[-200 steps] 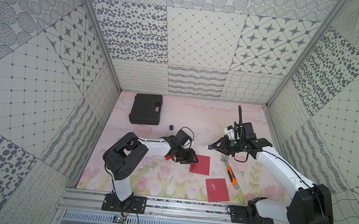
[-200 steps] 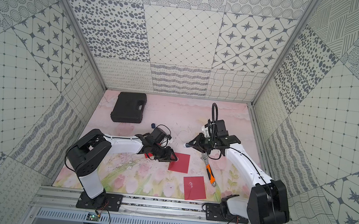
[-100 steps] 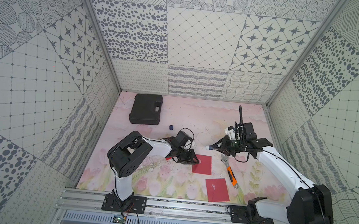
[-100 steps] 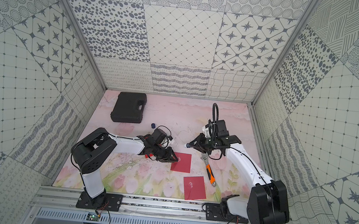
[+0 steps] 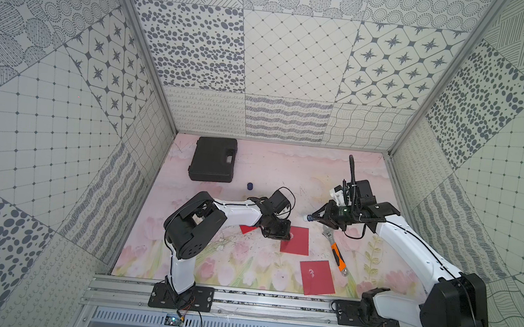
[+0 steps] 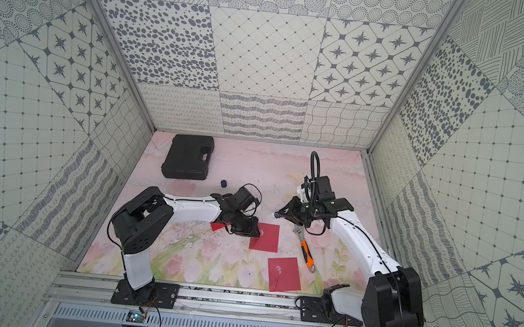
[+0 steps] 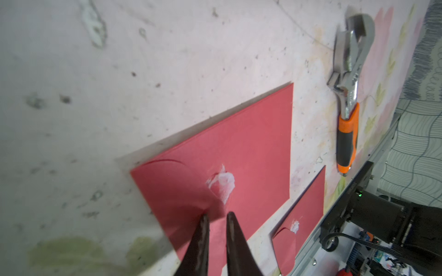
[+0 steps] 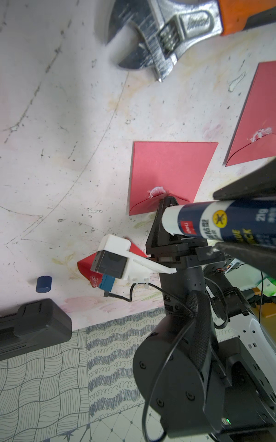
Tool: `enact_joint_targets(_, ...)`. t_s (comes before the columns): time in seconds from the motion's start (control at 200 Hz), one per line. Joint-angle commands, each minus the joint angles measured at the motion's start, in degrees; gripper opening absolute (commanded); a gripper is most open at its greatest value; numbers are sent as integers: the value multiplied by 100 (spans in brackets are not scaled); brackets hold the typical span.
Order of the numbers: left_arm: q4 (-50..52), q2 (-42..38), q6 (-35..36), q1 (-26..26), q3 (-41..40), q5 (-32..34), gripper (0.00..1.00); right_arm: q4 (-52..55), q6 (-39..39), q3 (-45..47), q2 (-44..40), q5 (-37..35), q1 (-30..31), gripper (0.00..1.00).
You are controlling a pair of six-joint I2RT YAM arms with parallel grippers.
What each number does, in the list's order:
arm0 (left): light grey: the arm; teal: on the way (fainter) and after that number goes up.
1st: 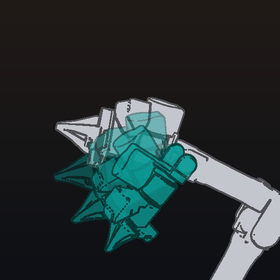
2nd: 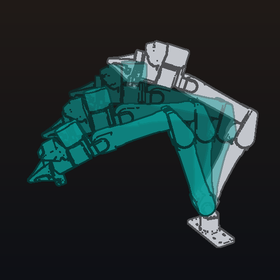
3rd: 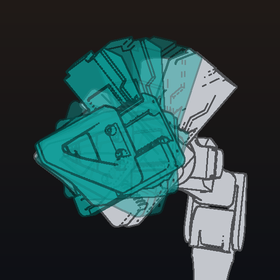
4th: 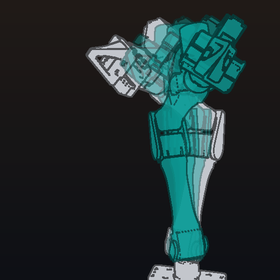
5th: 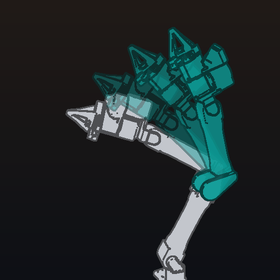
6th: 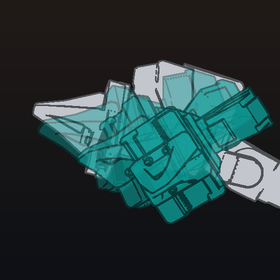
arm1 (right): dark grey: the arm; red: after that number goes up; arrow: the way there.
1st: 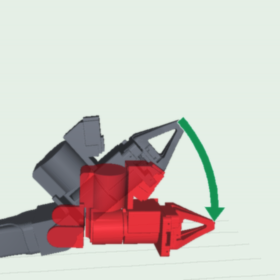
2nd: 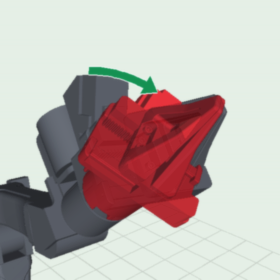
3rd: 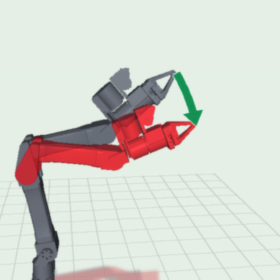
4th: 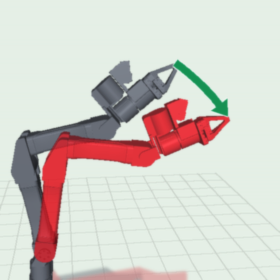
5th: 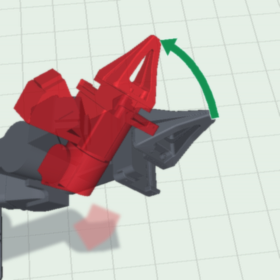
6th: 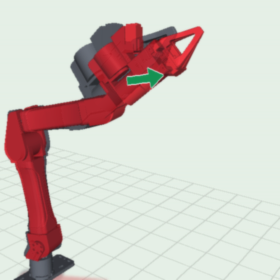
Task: Seal the envelope with a glue stick
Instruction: Seal the envelope at the center of the board.
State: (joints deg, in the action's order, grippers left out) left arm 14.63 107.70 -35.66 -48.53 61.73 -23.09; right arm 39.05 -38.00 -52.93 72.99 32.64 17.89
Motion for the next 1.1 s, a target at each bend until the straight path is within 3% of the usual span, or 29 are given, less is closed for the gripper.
enact_joint_targets(0.0, 1992, 369, 507, -375, 192, 1935, 16, 87, 208, -226, -136, -182, -36, 0)
enact_joint_targets(0.245, 2556, 536, 413, -754, 243, 2750, 11, 235, 391, -280, -162, -316, -66, 0)
enact_joint_targets(0.806, 3919, 1433, 281, -1635, 879, 4263, 11, 419, 664, -254, -347, -434, -369, 0)
enact_joint_targets(0.906, 3740, 1273, 376, -1603, 913, 4120, 11, 424, 675, -270, -347, -409, -407, 0)
enact_joint_targets(1.091, 2929, 281, 607, -1189, 761, 2990, 11, 449, 656, -333, -321, -408, -418, 0)
